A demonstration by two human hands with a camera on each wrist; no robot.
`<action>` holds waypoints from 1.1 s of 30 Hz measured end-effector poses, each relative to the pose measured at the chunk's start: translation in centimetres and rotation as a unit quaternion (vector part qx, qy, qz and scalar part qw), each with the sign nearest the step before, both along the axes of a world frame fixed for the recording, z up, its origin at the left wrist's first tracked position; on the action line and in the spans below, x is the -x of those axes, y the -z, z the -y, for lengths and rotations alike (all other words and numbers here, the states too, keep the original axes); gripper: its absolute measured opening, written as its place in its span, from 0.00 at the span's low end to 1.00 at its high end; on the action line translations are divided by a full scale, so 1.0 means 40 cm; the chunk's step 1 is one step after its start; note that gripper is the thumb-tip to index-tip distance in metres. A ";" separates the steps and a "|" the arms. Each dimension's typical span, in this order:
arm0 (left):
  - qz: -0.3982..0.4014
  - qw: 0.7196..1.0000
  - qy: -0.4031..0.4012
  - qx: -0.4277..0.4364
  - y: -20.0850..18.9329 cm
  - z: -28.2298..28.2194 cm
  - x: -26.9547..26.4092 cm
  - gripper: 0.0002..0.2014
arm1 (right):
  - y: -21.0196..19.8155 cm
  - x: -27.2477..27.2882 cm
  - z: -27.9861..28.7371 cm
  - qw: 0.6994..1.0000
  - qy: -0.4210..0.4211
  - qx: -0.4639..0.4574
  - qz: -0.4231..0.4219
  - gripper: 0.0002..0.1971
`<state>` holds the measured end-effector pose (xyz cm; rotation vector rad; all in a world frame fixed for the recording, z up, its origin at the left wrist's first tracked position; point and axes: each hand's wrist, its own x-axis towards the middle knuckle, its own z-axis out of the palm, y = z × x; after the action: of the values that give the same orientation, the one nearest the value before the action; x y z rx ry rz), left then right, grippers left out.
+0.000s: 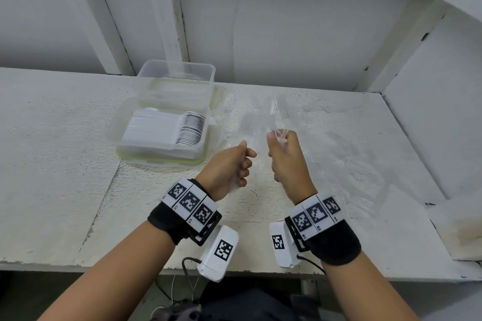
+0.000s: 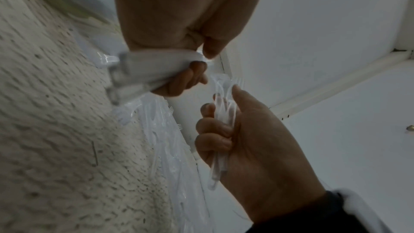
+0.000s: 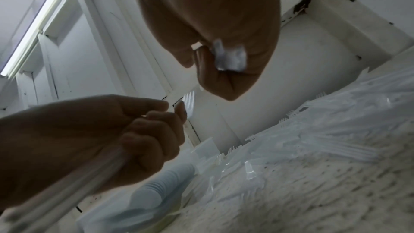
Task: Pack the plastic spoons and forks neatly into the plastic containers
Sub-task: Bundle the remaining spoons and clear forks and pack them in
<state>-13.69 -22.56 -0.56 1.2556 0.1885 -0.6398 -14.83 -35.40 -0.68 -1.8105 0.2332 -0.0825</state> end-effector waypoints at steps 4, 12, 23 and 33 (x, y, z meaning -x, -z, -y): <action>0.008 0.998 -0.066 0.020 0.001 0.012 -0.007 0.14 | 0.013 0.018 -0.003 0.998 -0.010 0.049 0.025 0.04; 0.054 0.991 -0.116 0.049 0.011 0.044 -0.007 0.11 | 0.039 0.034 -0.029 0.994 -0.001 0.088 0.068 0.09; 0.067 0.994 -0.074 0.055 0.002 0.041 -0.003 0.12 | 0.048 0.022 -0.040 0.979 -0.001 0.189 0.080 0.13; 0.034 0.994 -0.094 0.046 0.010 0.035 -0.014 0.05 | 0.023 0.012 -0.020 0.974 0.038 0.185 0.122 0.15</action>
<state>-13.13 -23.95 -0.96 1.1538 0.2159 -0.4372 -15.31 -34.58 -1.59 -2.1388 0.1154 -0.4254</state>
